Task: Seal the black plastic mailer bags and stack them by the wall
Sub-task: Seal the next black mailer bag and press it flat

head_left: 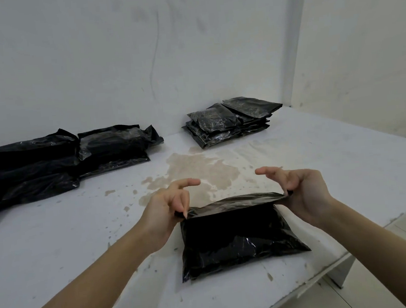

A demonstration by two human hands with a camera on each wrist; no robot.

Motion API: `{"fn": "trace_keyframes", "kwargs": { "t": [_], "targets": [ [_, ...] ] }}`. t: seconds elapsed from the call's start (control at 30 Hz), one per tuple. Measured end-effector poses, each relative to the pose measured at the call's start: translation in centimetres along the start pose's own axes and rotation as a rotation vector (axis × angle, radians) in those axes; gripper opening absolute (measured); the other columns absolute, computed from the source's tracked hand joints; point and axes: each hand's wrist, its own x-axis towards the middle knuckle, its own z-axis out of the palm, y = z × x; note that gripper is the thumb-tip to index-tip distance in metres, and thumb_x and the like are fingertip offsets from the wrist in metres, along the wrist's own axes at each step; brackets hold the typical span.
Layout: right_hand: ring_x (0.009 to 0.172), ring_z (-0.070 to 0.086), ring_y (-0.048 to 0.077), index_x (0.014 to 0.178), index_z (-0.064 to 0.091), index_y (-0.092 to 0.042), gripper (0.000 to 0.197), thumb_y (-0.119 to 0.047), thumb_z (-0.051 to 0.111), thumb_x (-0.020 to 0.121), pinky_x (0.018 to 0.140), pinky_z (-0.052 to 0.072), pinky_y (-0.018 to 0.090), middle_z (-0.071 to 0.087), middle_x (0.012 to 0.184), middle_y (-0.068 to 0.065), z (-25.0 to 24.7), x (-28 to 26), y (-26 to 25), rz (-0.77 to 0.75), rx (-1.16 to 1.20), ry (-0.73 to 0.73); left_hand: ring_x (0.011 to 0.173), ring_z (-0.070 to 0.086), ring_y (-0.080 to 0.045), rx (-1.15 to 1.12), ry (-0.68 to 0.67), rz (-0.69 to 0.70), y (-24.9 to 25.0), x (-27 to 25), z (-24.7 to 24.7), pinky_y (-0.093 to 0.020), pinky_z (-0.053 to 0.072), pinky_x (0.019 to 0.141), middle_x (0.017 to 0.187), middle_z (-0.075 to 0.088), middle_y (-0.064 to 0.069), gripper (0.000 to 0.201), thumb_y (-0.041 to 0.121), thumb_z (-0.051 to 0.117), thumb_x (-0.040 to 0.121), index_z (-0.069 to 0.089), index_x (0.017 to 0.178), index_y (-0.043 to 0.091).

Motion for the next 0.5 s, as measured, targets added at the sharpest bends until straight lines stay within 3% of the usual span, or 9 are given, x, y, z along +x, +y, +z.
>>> {"fn": "trace_keyframes", "kwargs": {
  "t": [0.07, 0.13, 0.2, 0.23, 0.3, 0.37, 0.4, 0.43, 0.5],
  "targets": [
    [0.098, 0.054, 0.020, 0.040, 0.026, -0.019, 0.020, -0.014, 0.042, 0.029, 0.082, 0.032, 0.040, 0.056, 0.092, 0.019, -0.4, 0.0, 0.5, -0.034, -0.079, -0.056, 0.097, 0.049, -0.014, 0.107, -0.064, 0.034, -0.2, 0.0, -0.3, -0.022, 0.040, 0.088, 0.097, 0.064, -0.005, 0.009, 0.008, 0.039, 0.040, 0.042, 0.033, 0.011],
    [0.097, 0.057, 0.015, 0.035, 0.023, -0.018, 0.020, -0.009, 0.040, 0.029, 0.085, 0.033, 0.036, 0.052, 0.072, 0.014, -0.5, -0.1, 0.8, -0.086, -0.187, -0.106, 0.109, 0.051, -0.018, 0.265, -0.135, 0.090, -0.4, 0.2, -0.4, -0.022, 0.034, 0.102, 0.078, 0.065, -0.005, 0.013, 0.007, 0.040, 0.041, 0.045, 0.031, 0.013],
    [0.093, 0.055, 0.015, 0.031, 0.023, -0.019, 0.020, -0.005, 0.036, 0.035, 0.080, 0.034, 0.033, 0.054, 0.058, -0.001, -0.6, -0.1, 1.1, -0.124, -0.281, -0.157, 0.119, 0.048, -0.004, 0.382, -0.200, 0.114, -0.7, 0.2, -0.6, -0.021, 0.025, 0.108, 0.085, 0.063, -0.027, 0.014, 0.007, 0.041, 0.044, 0.044, 0.031, 0.011],
    [0.089, 0.054, 0.016, 0.030, 0.024, -0.018, 0.020, -0.003, 0.035, 0.037, 0.074, 0.035, 0.031, 0.057, 0.060, -0.002, -0.8, -0.1, 1.2, -0.134, -0.320, -0.170, 0.120, 0.046, 0.002, 0.422, -0.222, 0.114, -0.7, 0.2, -0.8, -0.020, 0.023, 0.108, 0.094, 0.060, -0.032, 0.013, 0.007, 0.042, 0.045, 0.043, 0.032, 0.009],
    [0.086, 0.054, 0.014, 0.028, 0.027, -0.017, 0.020, -0.003, 0.036, 0.038, 0.069, 0.034, 0.030, 0.062, 0.068, 0.000, -1.3, 0.2, 1.6, -0.161, -0.412, -0.199, 0.121, 0.042, 0.010, 0.490, -0.255, 0.087, -0.6, 0.1, -0.8, -0.020, 0.022, 0.108, 0.109, 0.062, -0.018, 0.017, 0.008, 0.043, 0.047, 0.046, 0.031, 0.014],
    [0.089, 0.053, 0.017, 0.027, 0.030, -0.021, 0.023, -0.002, 0.037, 0.038, 0.072, 0.035, 0.028, 0.063, 0.066, -0.006, -1.6, 0.3, 1.9, -0.185, -0.528, -0.221, 0.124, 0.036, 0.015, 0.553, -0.290, 0.063, -0.7, 0.0, -0.7, -0.021, 0.022, 0.108, 0.116, 0.060, 0.002, 0.020, 0.009, 0.045, 0.050, 0.048, 0.032, 0.017],
    [0.088, 0.052, 0.020, 0.027, 0.031, -0.021, 0.024, -0.002, 0.038, 0.039, 0.073, 0.035, 0.026, 0.064, 0.068, -0.007, -1.7, 0.3, 2.0, -0.187, -0.568, -0.215, 0.125, 0.034, 0.016, 0.583, -0.304, 0.058, -0.8, 0.0, -0.7, -0.022, 0.022, 0.109, 0.116, 0.060, 0.006, 0.020, 0.010, 0.046, 0.051, 0.049, 0.032, 0.016],
    [0.086, 0.050, 0.024, 0.027, 0.032, -0.021, 0.024, -0.002, 0.038, 0.039, 0.073, 0.036, 0.026, 0.064, 0.074, -0.002, -1.6, 0.2, 2.0, -0.185, -0.592, -0.200, 0.126, 0.032, 0.017, 0.607, -0.312, 0.057, -0.9, -0.1, -0.6, -0.022, 0.022, 0.109, 0.116, 0.060, 0.007, 0.020, 0.010, 0.046, 0.051, 0.049, 0.032, 0.015],
    [0.082, 0.044, 0.029, 0.026, 0.042, -0.021, 0.023, -0.003, 0.038, 0.041, 0.077, 0.036, 0.029, 0.060, 0.085, 0.027, -1.1, -0.3, 1.8, -0.160, -0.624, -0.195, 0.126, 0.030, 0.018, 0.631, -0.310, 0.056, -1.1, -0.1, -0.5, -0.022, 0.022, 0.110, 0.116, 0.059, 0.009, 0.021, 0.010, 0.046, 0.052, 0.049, 0.032, 0.016]
  ]
}}
